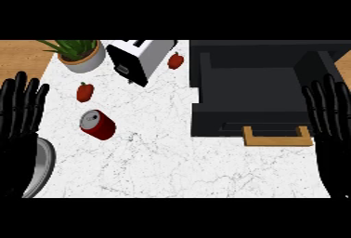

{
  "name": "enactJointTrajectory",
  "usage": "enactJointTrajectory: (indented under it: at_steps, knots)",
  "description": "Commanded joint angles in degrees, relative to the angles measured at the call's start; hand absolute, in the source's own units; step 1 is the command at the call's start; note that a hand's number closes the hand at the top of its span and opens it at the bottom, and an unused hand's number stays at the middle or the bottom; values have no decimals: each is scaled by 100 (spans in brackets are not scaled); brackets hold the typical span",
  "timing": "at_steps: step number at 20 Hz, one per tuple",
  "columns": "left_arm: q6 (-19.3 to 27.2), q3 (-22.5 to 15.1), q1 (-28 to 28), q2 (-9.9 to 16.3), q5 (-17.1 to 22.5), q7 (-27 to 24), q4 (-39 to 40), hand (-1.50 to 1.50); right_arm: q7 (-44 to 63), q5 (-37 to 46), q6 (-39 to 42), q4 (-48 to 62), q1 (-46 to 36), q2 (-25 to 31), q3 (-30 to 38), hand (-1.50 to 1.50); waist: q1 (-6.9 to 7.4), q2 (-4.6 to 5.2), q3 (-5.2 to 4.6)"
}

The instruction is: Pick up the can, place it into the drawer and close the drawer

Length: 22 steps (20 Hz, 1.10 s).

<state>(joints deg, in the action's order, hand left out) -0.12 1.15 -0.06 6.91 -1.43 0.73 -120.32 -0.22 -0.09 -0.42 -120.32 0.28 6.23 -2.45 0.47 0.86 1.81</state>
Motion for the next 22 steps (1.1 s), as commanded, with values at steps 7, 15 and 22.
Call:
enactJointTrajectory:
  at_steps: [7, 15, 22]
  knots:
    - [-1081, 654, 129, 828, 1305, 692, 1061, -150, 657, -32, -514, 485, 453, -231, 448, -150, -182, -13, -182]
    - [-1763, 1525, 18, 1569, 2627, 1646, 839, -150, 1610, -299, -440, -428, 739, 99, 892, -150, -49, -97, -182]
    - [-1881, 1751, 313, 1357, 2648, 1810, 515, -150, 674, -806, 312, -300, 1656, 41, 1451, -150, -57, -95, -180]
